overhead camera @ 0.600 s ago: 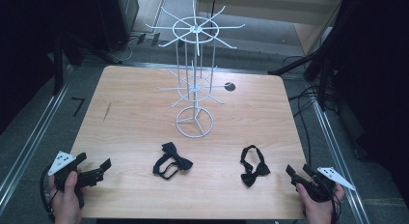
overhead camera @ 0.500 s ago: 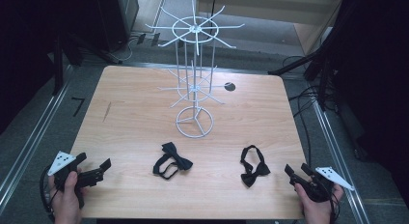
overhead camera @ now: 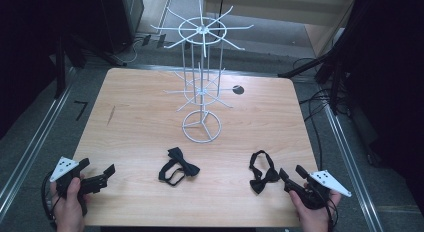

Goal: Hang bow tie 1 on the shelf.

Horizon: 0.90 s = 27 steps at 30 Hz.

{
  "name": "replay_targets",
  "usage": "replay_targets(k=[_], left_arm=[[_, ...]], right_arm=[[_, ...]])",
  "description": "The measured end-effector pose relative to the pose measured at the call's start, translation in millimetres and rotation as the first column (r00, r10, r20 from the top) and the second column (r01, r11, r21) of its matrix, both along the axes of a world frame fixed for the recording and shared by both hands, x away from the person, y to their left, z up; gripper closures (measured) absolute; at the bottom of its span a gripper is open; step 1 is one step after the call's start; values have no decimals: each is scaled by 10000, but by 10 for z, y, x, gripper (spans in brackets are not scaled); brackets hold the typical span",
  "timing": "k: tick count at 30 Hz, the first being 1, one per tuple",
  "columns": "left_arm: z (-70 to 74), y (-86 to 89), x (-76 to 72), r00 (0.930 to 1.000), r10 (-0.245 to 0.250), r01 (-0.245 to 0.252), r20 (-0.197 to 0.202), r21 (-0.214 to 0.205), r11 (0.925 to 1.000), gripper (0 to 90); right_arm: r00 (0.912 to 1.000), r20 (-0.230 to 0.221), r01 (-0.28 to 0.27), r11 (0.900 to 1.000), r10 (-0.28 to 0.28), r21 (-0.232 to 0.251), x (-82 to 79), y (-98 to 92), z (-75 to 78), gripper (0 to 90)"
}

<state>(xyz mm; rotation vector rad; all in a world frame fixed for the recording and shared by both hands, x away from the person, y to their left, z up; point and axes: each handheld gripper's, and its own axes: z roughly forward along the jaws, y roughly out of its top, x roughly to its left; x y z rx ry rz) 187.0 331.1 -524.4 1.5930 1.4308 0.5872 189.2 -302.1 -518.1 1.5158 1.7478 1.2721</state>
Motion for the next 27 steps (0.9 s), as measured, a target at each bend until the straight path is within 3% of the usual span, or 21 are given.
replay_targets(k=[11,17,27], left_arm=[[1,1,0,10000,-7,7,-22,10,10000,0],[1,11,-3,9999,130,-130,33,-41,9999,0],[0,13,-5,9999,134,-133,67,-93,9999,0]], right_arm=[[9999,49,-119,9999,119,85,39,139,65,336],[9987,109,-488,9986,490,-180,26,300,112,336],[9964,98,-838,9963,839,-180,62,475,151,348]])
